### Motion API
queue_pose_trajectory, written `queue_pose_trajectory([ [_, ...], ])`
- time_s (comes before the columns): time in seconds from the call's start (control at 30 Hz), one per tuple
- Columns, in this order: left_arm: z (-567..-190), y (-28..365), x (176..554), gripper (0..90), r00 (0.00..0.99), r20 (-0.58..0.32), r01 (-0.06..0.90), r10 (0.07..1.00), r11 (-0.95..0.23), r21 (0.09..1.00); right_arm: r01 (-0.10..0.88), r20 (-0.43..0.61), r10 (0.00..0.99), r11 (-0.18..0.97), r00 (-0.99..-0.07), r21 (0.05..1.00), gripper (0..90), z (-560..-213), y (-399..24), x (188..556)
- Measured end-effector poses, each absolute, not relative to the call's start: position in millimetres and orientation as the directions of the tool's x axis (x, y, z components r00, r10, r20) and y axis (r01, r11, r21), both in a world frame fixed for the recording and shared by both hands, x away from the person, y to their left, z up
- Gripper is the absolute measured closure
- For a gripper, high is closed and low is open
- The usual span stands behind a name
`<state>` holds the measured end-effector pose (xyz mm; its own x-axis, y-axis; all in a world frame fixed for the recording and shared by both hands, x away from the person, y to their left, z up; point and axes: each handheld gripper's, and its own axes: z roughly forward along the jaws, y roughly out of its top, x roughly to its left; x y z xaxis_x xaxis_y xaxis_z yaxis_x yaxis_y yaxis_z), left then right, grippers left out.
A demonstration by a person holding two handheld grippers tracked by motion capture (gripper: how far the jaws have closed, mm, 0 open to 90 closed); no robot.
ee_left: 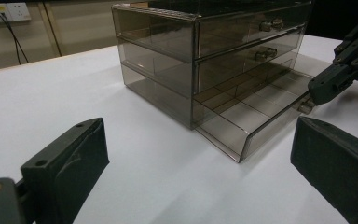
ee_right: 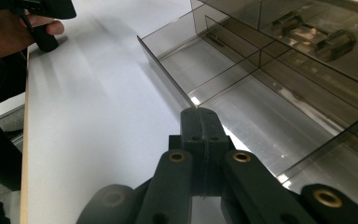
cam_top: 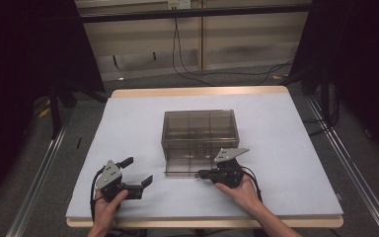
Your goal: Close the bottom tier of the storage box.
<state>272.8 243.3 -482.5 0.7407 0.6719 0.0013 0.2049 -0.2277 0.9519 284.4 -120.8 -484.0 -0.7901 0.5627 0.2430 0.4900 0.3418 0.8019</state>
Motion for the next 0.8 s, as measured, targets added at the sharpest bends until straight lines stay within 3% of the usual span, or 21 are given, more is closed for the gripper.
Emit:
queue_pose_trajectory([
  [0.8, -482.4, 243.1, 272.6, 3.9, 0.735, -0.004, 0.211, 0.678, -0.223, 0.952, 0.488, 0.239, 0.574, 0.328, -0.783, 0.809, 90.0, -485.0, -120.4, 289.9],
])
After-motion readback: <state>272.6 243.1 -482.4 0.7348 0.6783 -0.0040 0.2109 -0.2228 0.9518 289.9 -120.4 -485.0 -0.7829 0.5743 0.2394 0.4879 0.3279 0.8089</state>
